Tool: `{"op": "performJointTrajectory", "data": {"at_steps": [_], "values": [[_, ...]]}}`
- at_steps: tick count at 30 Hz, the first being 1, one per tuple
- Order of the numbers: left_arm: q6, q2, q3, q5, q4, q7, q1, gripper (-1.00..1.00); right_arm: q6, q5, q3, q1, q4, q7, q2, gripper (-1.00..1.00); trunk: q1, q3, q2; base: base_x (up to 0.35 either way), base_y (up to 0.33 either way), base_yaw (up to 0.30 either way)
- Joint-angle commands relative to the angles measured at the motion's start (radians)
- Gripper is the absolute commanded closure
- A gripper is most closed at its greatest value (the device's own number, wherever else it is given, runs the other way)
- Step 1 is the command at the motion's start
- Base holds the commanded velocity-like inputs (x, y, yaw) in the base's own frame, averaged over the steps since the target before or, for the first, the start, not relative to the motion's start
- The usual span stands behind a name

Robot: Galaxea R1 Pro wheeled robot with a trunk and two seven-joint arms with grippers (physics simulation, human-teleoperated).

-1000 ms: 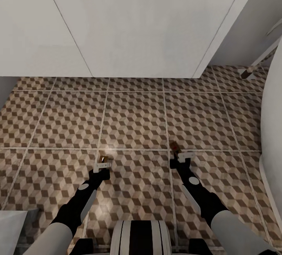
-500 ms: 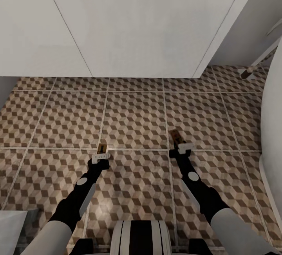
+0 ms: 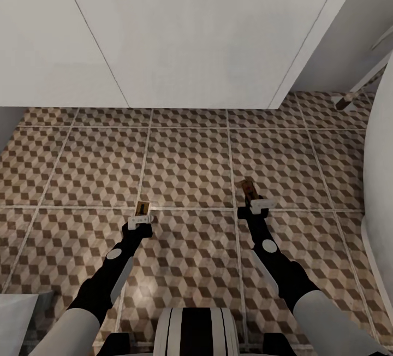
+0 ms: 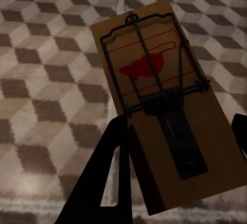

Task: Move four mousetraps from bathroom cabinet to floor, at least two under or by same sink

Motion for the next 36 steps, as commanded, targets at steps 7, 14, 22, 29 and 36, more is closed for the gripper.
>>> {"op": "performJointTrajectory", "data": {"at_steps": [7, 14, 22, 29, 36], "values": [[0.001, 0.000, -0.002, 0.010, 0.000, 0.000, 0.000, 1.00, -0.002, -0.011, 0.007, -0.001, 0.000, -0.012, 0.001, 1.00, 0.000, -0.004, 0.000, 0.000, 0.000, 0.000], [0.001, -0.001, -0.002, 0.010, 0.000, 0.001, 0.000, 1.00, 0.003, -0.011, 0.007, -0.001, 0.000, -0.078, 0.009, 1.00, 0.003, -0.032, -0.002, 0.000, 0.000, 0.000], [0.001, -0.001, -0.002, 0.010, 0.000, 0.001, 0.000, 1.00, 0.004, -0.011, 0.008, -0.001, 0.000, -0.105, 0.010, 1.00, 0.007, -0.074, -0.004, 0.000, 0.000, 0.000], [0.001, -0.001, -0.002, 0.010, 0.000, 0.001, 0.000, 1.00, 0.003, -0.011, 0.008, -0.001, 0.000, -0.106, 0.011, 1.00, 0.010, -0.112, -0.006, 0.000, 0.000, 0.000], [0.001, -0.001, -0.002, 0.010, -0.001, 0.001, 0.000, 1.00, 0.003, -0.011, 0.008, -0.001, 0.000, -0.107, 0.011, 1.00, 0.013, -0.146, -0.007, 0.000, 0.000, 0.000]]}}
